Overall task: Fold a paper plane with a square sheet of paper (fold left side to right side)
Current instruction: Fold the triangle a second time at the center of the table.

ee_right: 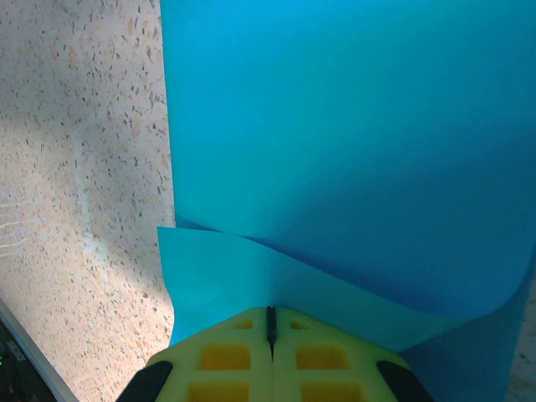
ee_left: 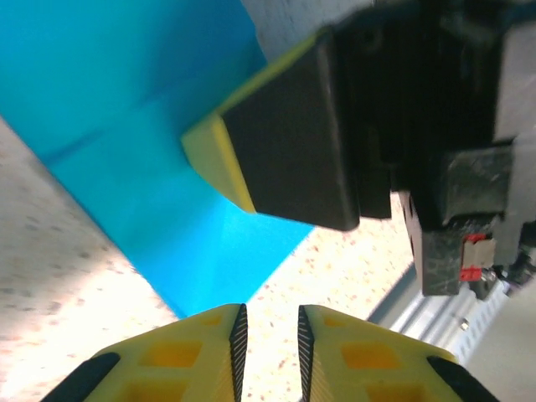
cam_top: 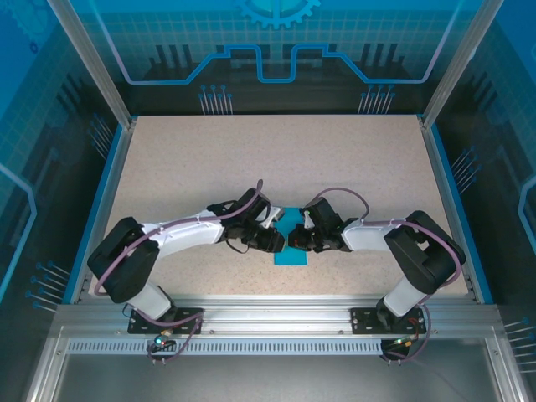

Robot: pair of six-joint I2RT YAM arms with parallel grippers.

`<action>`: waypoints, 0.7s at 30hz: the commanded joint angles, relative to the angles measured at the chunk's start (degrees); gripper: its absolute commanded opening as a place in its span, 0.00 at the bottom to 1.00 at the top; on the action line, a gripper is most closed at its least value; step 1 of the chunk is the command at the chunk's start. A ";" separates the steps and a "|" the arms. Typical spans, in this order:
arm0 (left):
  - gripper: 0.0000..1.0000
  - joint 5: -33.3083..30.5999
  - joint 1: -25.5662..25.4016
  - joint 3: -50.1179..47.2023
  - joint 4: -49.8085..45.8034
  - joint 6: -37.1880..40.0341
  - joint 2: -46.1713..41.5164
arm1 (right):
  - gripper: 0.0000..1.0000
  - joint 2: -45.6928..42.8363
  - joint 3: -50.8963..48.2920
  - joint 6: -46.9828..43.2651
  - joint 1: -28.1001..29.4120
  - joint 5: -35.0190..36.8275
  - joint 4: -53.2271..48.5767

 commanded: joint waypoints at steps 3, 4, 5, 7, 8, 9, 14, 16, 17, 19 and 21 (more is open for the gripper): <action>0.26 12.26 -0.13 -1.70 7.62 -4.23 3.89 | 0.00 0.46 -1.19 -1.25 -0.11 2.05 -5.56; 0.26 12.75 -0.13 -1.48 7.55 -4.05 4.78 | 0.00 0.57 -1.10 -1.25 -0.11 2.04 -5.62; 0.25 13.01 -0.10 -1.39 7.57 -3.88 5.75 | 0.00 0.64 -1.05 -1.29 -0.18 1.96 -5.63; 0.25 12.82 -0.10 -1.41 7.80 -3.48 7.16 | 0.00 0.72 -1.01 -1.34 -0.12 1.92 -5.72; 0.25 12.26 -0.08 -1.50 7.70 -3.29 7.82 | 0.00 0.76 -0.94 -1.32 -0.09 1.86 -5.73; 0.25 11.64 -0.10 -1.50 7.57 -2.89 8.29 | 0.00 0.68 -0.99 -1.33 -0.11 1.86 -5.73; 0.25 9.30 -0.11 -1.67 7.14 -2.27 9.98 | 0.00 0.65 -0.88 -1.45 -0.04 1.84 -6.19; 0.25 8.63 -0.09 -1.92 7.19 -2.38 10.10 | 0.00 0.68 -0.88 -1.62 -0.10 1.87 -6.43; 0.25 8.33 -0.06 -2.07 7.14 -2.35 10.14 | 0.00 0.68 -0.77 -1.64 -0.15 1.87 -6.50; 0.25 8.26 -0.09 -2.24 7.27 -2.41 10.20 | 0.00 0.64 -0.79 -1.70 -0.11 1.86 -6.54; 0.25 8.22 -0.09 -2.30 7.17 -2.32 10.46 | 0.00 0.68 -0.61 -1.69 -0.13 1.96 -6.70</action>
